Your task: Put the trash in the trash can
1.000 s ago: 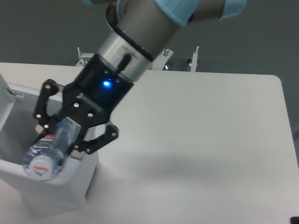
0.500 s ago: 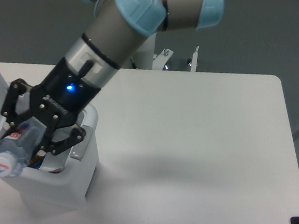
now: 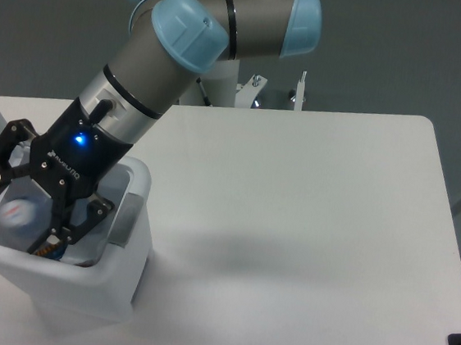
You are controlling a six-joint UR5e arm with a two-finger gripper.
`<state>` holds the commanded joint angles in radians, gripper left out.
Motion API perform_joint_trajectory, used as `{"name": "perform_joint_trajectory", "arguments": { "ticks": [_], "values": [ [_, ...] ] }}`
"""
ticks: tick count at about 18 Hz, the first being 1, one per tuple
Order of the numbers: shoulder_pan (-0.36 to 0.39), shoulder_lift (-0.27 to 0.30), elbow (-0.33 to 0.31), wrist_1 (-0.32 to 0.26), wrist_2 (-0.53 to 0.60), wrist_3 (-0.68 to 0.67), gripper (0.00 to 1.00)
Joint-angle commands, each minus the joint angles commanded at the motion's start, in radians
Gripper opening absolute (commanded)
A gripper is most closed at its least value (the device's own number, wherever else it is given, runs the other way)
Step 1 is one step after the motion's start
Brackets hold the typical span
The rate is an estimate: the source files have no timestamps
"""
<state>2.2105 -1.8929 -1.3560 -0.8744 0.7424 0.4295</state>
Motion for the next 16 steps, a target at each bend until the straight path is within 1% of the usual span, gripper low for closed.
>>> {"name": "perform_joint_trajectory", "arguments": {
  "ticks": [2,3,4,8,11,12,14,16],
  "values": [
    [0.012,-0.002,0.002,-0.002,0.002,0.002,0.9],
    [0.032,0.0,0.0,-0.003,0.005,0.002,0.97],
    [0.052,0.0,0.003,-0.005,0.026,0.002,1.0],
    [0.124,0.008,0.008,-0.008,0.116,0.002,1.0],
    [0.152,0.011,0.009,-0.012,0.244,0.008,1.0],
    [0.166,0.011,0.014,-0.015,0.279,0.035,1.0],
    [0.199,0.009,0.02,-0.049,0.325,0.115,1.0],
    [0.253,0.006,0.008,-0.107,0.359,0.19,1.0]
  ]
}}
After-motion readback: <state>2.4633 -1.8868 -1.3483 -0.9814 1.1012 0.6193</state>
